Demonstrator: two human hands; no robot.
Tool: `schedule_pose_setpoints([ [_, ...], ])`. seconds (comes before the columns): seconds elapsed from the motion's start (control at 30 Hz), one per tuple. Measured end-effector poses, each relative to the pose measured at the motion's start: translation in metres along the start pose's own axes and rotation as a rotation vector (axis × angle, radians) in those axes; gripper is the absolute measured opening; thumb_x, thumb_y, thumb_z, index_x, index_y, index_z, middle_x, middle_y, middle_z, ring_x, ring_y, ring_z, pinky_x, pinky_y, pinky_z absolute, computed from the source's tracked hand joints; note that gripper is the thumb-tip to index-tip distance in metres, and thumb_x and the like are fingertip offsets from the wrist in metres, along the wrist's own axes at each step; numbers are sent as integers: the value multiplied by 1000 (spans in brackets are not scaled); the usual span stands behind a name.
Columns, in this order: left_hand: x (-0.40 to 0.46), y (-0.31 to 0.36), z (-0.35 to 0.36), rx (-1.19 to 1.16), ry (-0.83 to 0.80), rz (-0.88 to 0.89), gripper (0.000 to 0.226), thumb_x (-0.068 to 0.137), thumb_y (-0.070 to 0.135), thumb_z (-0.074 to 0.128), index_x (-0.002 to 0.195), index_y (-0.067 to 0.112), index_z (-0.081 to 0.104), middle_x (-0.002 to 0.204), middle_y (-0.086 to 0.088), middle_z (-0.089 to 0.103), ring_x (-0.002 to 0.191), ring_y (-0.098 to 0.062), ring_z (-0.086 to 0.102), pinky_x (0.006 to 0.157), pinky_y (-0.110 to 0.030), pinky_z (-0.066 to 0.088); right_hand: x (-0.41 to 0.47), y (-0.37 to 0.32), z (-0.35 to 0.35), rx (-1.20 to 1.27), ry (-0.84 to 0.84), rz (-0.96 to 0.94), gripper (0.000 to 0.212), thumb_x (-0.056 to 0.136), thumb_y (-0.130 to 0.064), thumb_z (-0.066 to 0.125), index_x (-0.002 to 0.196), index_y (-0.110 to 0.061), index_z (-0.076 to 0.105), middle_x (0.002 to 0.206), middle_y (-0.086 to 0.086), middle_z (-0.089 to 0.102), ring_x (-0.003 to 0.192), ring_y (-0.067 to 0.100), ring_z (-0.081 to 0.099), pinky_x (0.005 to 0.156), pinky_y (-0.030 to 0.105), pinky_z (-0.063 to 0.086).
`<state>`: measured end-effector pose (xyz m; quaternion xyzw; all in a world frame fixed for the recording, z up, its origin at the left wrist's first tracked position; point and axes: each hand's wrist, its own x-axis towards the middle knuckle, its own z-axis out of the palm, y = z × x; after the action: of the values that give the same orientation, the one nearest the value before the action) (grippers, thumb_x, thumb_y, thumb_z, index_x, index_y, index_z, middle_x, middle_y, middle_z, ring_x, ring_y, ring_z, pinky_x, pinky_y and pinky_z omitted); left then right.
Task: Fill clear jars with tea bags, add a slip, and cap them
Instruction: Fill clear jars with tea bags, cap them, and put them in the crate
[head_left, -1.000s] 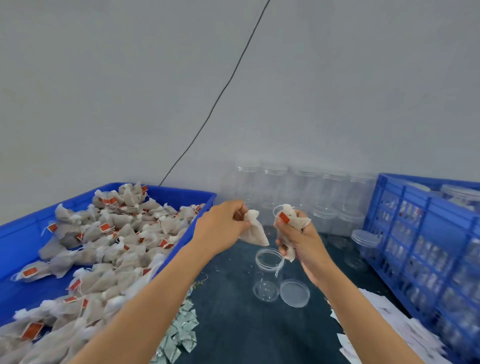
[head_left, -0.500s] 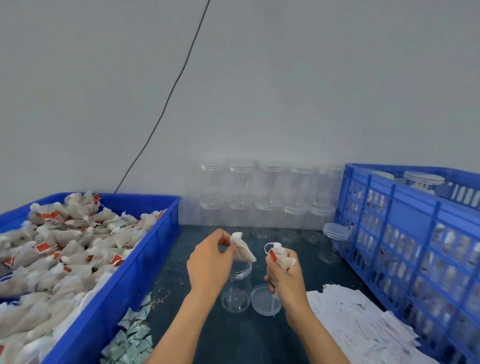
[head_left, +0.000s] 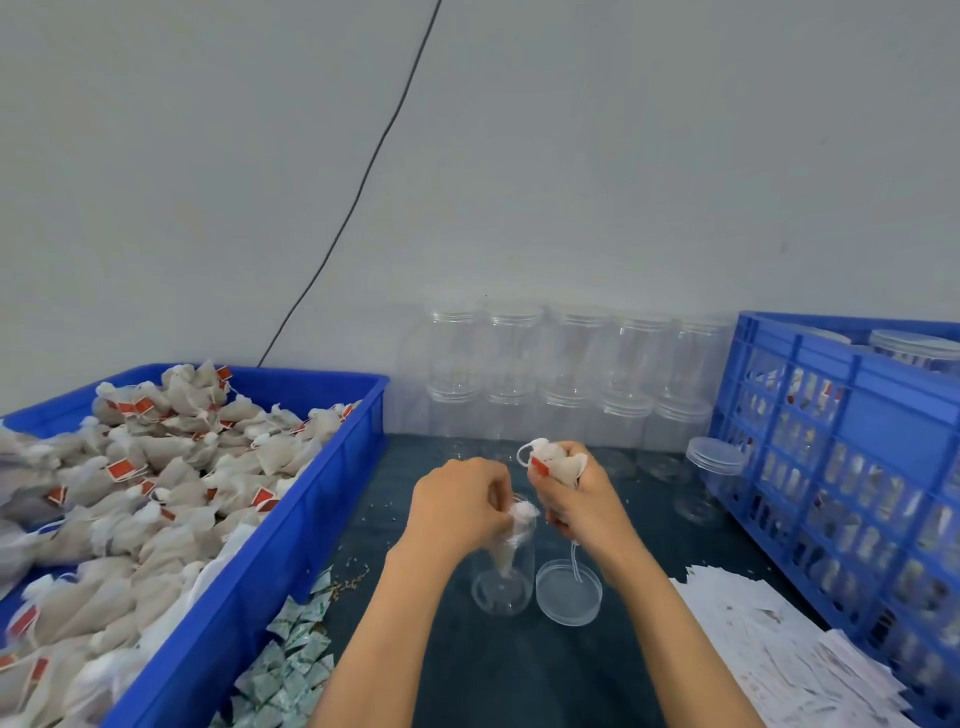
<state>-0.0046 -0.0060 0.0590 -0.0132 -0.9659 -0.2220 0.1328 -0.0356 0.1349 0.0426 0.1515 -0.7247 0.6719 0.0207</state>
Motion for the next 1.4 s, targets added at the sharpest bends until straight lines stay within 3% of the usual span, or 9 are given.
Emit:
schedule_pose_setpoints([
  [0.23,4,1,2,112,-81,33,11,84,21,62,90,30,64,103,7,69,101,-16,60,79,-27,45,-3,-4,-2,-113,-156,16,21,90,-15,66,102,-5,53,67,-5,54,42,-4,44,41,12,32],
  [0.3,5,-1,-2,62,-98,56,18,84,17,62,98,27,66,103,8,68,100,-16,60,81,-29,48,-2,-4,-3,-107,-171,32,23,89,-18,68,101,-6,53,69,-4,54,44,-1,42,41,13,32],
  [0.43,2,-4,-9,-7,-29,72,33,86,5,49,88,32,68,93,13,69,88,-8,62,74,-23,48,-3,-4,-6,-65,-175,72,26,91,-12,64,110,1,50,69,3,50,47,7,40,38,15,30],
  [0.57,2,-6,-13,-111,136,84,23,92,15,51,104,33,61,97,18,66,85,-3,58,72,-19,42,-4,-7,-7,5,-153,91,32,93,-15,62,115,0,45,87,14,56,46,7,42,37,15,30],
  [0.67,3,-4,-14,-349,61,176,29,90,27,64,116,38,57,105,19,61,84,-2,59,81,-23,50,-5,-9,-8,35,-182,89,36,91,-20,65,115,-5,43,83,10,59,49,10,44,39,19,30],
  [0.8,6,0,-13,-414,34,241,22,87,21,70,104,34,66,102,10,64,87,-7,60,82,-27,51,-5,-11,-11,134,-257,107,28,91,-10,61,112,-11,43,76,3,61,54,14,46,44,23,27],
  [0.97,6,-5,-14,-503,162,196,9,81,15,76,80,20,68,69,9,65,60,-3,57,62,-19,48,-4,-14,-15,217,-340,164,15,92,-3,56,105,-10,50,81,10,61,55,15,47,42,20,31],
  [1.13,8,-11,-17,-308,262,50,13,80,32,77,80,24,68,73,12,66,71,-5,63,67,-24,52,0,-14,-30,180,-199,174,10,94,-1,54,102,-2,58,83,16,63,51,12,47,39,19,33],
  [1.4,5,1,-10,-51,35,75,14,79,39,74,80,33,62,75,14,65,77,-5,57,66,-22,42,9,-11,-34,438,21,284,8,95,2,44,98,-1,50,78,21,62,45,13,46,35,17,31],
])
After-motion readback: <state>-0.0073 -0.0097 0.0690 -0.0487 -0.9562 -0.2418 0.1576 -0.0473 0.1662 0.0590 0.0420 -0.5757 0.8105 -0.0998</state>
